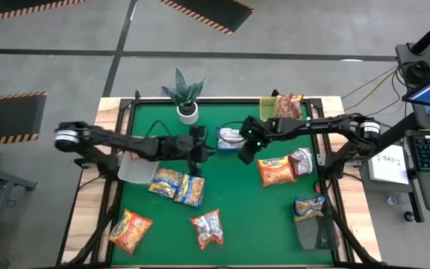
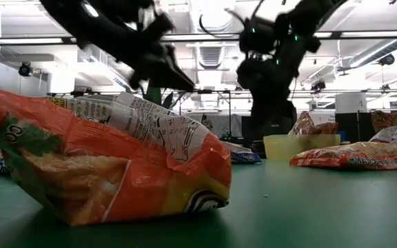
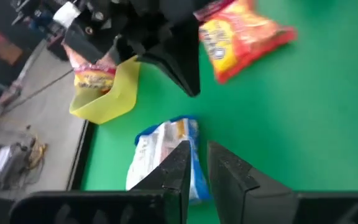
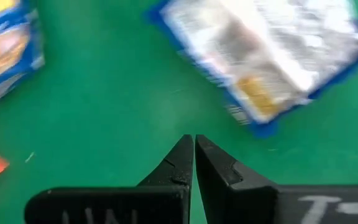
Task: Sort Maruchan noodles
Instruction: Put the blue noodle pack into the black bin
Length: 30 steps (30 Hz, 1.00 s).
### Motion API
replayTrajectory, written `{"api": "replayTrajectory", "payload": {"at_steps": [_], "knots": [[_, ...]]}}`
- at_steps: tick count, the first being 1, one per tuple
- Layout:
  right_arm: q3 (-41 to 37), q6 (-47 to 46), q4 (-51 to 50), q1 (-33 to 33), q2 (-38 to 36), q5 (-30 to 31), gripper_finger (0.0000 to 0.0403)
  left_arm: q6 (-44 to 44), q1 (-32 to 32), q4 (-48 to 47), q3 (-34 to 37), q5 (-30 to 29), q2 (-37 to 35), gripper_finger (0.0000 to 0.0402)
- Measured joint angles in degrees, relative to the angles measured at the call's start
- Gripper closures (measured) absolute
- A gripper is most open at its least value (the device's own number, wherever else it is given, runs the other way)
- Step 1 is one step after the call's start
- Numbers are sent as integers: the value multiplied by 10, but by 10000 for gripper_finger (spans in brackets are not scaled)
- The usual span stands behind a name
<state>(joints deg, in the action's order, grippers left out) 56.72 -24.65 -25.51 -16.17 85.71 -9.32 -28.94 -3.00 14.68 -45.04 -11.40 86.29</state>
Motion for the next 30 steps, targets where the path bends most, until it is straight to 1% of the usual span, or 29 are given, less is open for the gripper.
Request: {"api": "replayTrajectory", "payload": {"at_steps": [2,4,6,8,11,15,24,30], "knots": [[-15,-17,9,-19,0,29,394,15,-19,32,-15,0,41,377],[-24,-32,15,-35,0,63,394,23,-33,35,-32,0,76,390],[-28,-38,16,-54,0,67,394,26,-41,34,-44,0,109,398],[-28,-44,20,-71,0,63,389,26,-48,32,-50,1,134,399],[-27,-49,21,-93,0,57,368,27,-60,34,-59,1,162,399],[-27,-50,27,-113,0,46,314,38,-77,35,-65,1,185,401],[-35,-79,91,-114,8,44,163,43,-98,36,-68,1,213,401],[-35,-86,109,-114,41,43,90,46,-102,37,-67,1,233,402]]}}
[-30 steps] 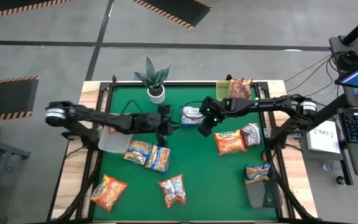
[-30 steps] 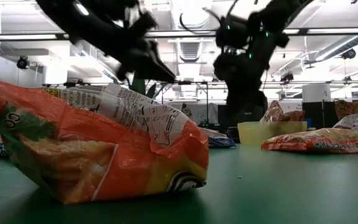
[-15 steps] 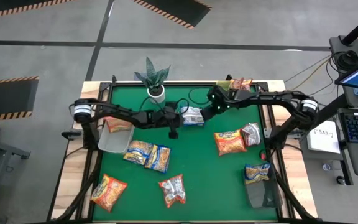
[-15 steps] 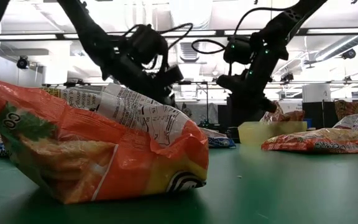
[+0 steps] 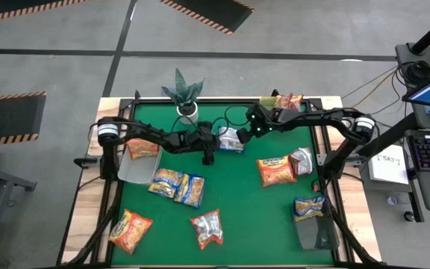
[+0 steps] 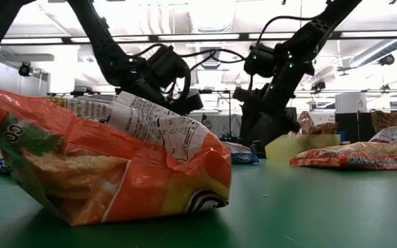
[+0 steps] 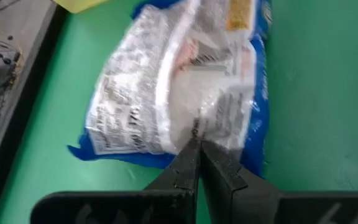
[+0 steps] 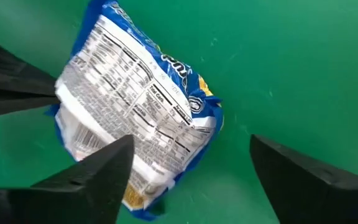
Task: Sort Maruchan noodles
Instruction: Put the blue noodle pack into the black bin
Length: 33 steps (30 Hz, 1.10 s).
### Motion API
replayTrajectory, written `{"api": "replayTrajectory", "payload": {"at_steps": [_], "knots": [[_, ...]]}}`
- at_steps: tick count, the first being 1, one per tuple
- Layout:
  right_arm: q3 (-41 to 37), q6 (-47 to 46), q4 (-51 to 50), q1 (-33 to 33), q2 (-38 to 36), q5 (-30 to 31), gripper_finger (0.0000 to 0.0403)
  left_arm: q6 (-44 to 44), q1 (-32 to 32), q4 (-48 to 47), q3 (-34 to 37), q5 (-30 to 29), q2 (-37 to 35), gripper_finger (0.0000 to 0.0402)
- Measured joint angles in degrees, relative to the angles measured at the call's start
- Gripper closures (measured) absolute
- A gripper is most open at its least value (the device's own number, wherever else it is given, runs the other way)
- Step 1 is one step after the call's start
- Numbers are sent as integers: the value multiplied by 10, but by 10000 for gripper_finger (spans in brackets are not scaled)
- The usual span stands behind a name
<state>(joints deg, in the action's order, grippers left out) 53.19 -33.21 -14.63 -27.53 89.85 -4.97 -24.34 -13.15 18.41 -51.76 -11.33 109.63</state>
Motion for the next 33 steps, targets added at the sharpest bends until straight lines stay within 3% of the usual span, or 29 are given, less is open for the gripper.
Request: {"api": "replayTrajectory", "payload": {"at_steps": [7,15,19,33], "knots": [[0,-5,37,2,39,-34,51,1,-8,0,0,0,5,402],[0,6,135,17,79,-84,59,5,-10,-4,0,0,5,402],[0,12,185,20,86,-129,83,5,-10,-5,1,-1,6,402],[0,40,201,24,82,-135,232,5,-10,-8,1,-1,6,401]]}}
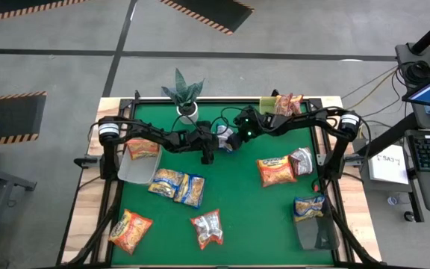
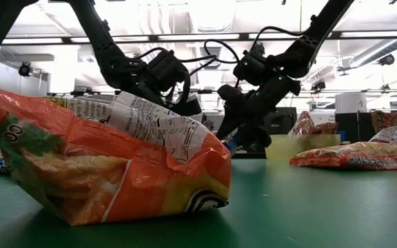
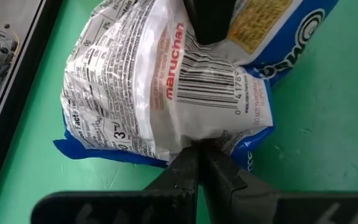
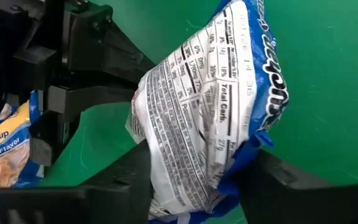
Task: Sort Maruchan noodles
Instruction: Put the blue noodle pack into the black bin
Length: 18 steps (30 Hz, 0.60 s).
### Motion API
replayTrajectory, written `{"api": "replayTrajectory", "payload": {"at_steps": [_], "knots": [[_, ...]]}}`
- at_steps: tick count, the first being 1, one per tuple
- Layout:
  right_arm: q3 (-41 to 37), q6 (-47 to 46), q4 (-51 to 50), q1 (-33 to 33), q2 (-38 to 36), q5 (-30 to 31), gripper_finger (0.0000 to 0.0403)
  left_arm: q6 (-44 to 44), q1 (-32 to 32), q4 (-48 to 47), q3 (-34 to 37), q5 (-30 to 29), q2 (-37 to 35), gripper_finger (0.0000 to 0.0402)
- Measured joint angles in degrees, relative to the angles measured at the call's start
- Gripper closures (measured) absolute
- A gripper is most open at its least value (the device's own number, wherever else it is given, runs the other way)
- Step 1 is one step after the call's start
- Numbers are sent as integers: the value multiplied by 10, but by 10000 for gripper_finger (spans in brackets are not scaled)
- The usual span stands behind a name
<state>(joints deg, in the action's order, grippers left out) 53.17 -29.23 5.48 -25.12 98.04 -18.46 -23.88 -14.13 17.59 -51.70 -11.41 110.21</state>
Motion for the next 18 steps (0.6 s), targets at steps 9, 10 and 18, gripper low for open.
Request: {"api": "replayTrajectory", "payload": {"at_steps": [9,10,18], "knots": [[0,8,1,6,-8,-2,305,-4,0,-68,0,0,-50,401],[0,8,1,7,-11,-2,312,-3,0,-79,0,0,-60,401],[0,9,-4,17,-54,1,378,20,3,-180,1,0,-154,401]]}}
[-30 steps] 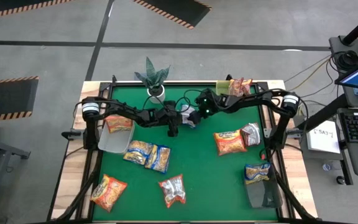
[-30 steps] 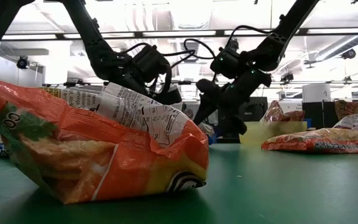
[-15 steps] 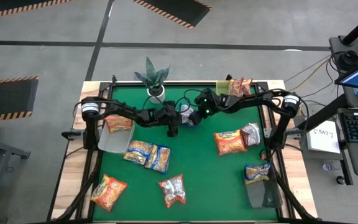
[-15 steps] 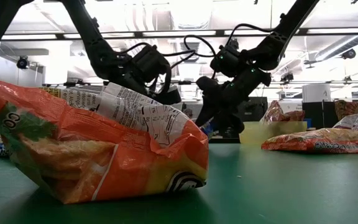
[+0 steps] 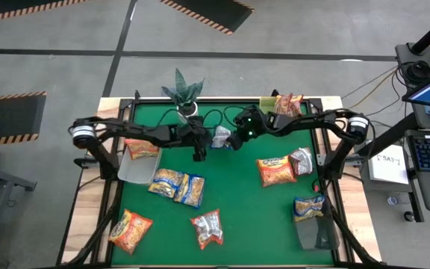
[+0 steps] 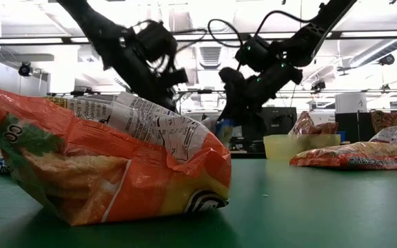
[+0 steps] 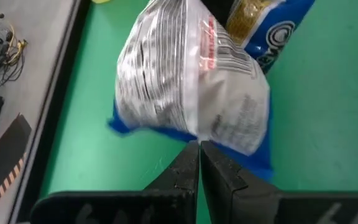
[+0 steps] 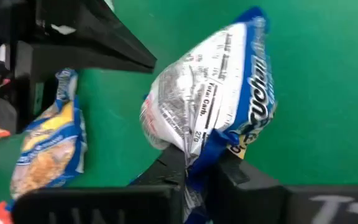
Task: Sort Maruchan noodles
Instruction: Put the blue noodle pack into the black bin
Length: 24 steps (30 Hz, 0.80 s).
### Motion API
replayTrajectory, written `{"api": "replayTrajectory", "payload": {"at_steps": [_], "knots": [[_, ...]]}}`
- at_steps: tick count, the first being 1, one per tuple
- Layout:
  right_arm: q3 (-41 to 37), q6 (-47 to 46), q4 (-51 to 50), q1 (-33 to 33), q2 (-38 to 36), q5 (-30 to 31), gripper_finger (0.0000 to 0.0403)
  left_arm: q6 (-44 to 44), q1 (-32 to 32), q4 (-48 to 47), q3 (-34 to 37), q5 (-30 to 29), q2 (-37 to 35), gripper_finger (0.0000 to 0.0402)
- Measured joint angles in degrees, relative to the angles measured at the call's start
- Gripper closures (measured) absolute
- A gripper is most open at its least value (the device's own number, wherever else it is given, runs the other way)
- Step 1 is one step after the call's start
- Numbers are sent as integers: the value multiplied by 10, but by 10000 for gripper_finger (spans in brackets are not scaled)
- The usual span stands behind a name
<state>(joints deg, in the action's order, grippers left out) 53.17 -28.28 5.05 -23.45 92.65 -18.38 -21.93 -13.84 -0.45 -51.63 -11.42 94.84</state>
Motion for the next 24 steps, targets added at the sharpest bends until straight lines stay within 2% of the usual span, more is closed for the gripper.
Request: {"api": "replayTrajectory", "payload": {"at_steps": [6,11,15,19,24], "knots": [[0,-4,-32,10,-53,-2,389,22,7,-56,20,0,-96,401],[8,-64,-141,26,-122,-90,390,35,19,-55,54,0,-184,401],[38,-154,-266,62,-185,-179,390,37,30,-40,73,0,-244,401],[77,-302,-402,121,-239,-187,390,42,36,-29,76,0,-276,401],[127,-471,-497,215,-276,-175,390,45,38,-14,76,0,-291,401]]}}
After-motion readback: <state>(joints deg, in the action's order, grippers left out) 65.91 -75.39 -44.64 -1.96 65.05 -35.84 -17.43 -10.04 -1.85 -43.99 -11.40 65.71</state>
